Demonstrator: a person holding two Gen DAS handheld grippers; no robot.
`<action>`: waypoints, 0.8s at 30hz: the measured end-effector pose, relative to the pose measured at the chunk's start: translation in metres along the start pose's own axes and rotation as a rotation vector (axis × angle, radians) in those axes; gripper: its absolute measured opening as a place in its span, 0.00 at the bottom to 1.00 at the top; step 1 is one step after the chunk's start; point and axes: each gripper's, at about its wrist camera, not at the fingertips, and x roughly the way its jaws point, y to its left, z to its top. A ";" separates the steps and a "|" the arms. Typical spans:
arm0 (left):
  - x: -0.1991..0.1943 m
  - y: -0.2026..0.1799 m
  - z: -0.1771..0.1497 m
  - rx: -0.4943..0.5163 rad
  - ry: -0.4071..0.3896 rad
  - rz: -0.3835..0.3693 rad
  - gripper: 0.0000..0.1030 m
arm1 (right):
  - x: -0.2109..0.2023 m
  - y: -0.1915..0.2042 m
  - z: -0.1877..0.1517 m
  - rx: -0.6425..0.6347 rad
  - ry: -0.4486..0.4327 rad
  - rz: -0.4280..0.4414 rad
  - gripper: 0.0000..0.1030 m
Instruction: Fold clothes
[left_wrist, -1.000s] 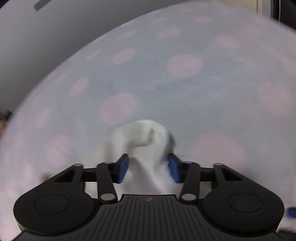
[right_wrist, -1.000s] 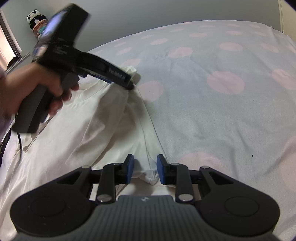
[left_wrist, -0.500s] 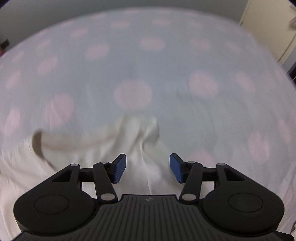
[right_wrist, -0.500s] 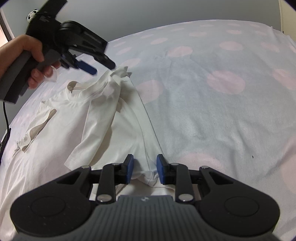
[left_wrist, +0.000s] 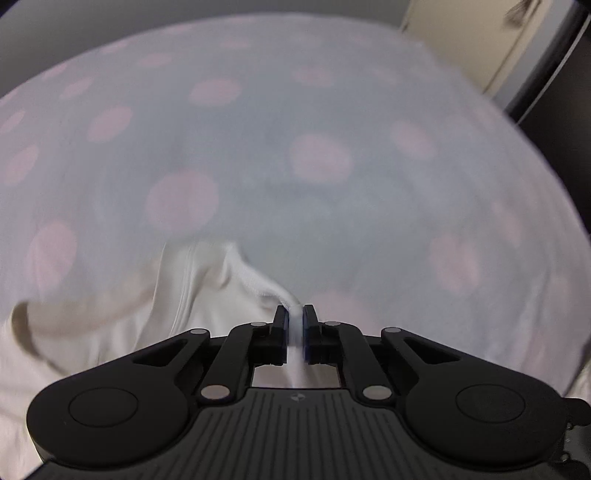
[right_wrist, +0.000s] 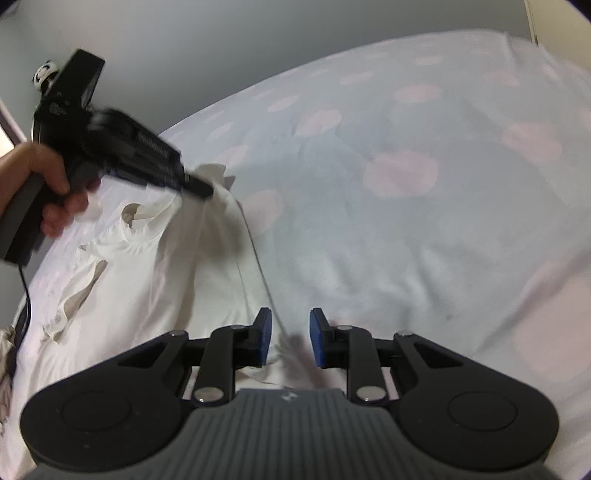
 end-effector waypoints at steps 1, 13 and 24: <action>-0.004 0.000 0.002 0.017 -0.019 -0.024 0.05 | -0.002 0.003 -0.001 -0.052 0.016 -0.004 0.26; 0.007 -0.013 0.017 0.039 -0.077 -0.092 0.05 | 0.005 0.047 -0.026 -0.483 0.080 -0.027 0.28; 0.036 0.000 0.032 -0.038 -0.150 -0.007 0.05 | 0.003 -0.021 -0.006 -0.083 0.021 -0.100 0.09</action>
